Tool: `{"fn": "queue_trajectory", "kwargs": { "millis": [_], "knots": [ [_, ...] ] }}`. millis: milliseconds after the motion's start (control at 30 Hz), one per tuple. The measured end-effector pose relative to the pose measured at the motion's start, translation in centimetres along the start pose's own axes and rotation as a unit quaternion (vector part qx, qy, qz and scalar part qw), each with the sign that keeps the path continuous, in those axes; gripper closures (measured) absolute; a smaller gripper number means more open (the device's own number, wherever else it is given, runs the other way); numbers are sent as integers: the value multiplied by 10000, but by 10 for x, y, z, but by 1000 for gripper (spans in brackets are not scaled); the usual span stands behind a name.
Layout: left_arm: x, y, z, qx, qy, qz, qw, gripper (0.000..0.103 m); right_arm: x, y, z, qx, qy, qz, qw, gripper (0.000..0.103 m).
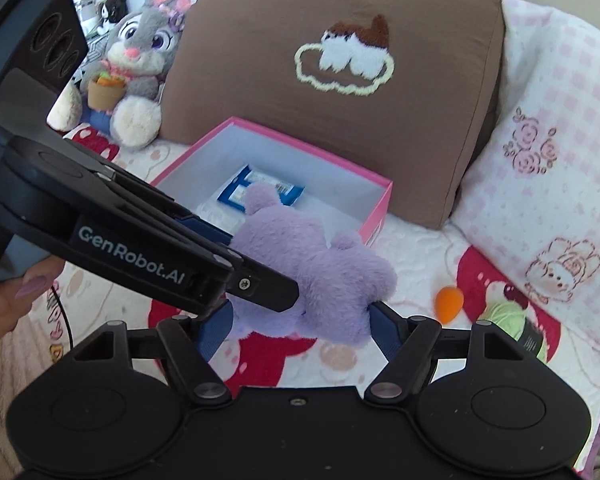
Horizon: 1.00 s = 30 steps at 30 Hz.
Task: Organize objects
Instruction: 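Carry the purple plush toy over the pink box with the left gripper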
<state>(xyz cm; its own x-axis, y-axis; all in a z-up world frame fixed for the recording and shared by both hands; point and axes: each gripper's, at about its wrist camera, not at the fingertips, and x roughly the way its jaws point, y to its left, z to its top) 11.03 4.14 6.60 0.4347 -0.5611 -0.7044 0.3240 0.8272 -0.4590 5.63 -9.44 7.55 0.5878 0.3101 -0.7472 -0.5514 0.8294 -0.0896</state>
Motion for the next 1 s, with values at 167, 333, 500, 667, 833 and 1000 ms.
{"fn": "queue_trajectory", "kwargs": {
  "millis": [167, 333, 500, 667, 833, 1000],
  "knots": [
    [2, 5, 25, -156, -166, 152, 9996, 58, 11, -4, 21, 32, -137, -148, 9998, 26],
    [4, 28, 35, -429, -278, 108, 9986, 58, 26, -7, 38, 164, -191, -32, 9997, 29],
    [6, 65, 31, -796, -313, -20, 9963, 58, 45, 1, 46, 176, -52, 204, 9996, 38],
    [8, 92, 29, -899, -346, 25, 9953, 58, 68, 11, 53, 60, 193, 458, 9987, 43],
    [17, 114, 32, -919, -271, 154, 9953, 58, 94, 19, 58, -72, 246, 557, 9981, 43],
    [22, 137, 28, -1059, -205, 277, 9938, 58, 120, 27, 61, -16, 412, 773, 9961, 43]
  ]
}}
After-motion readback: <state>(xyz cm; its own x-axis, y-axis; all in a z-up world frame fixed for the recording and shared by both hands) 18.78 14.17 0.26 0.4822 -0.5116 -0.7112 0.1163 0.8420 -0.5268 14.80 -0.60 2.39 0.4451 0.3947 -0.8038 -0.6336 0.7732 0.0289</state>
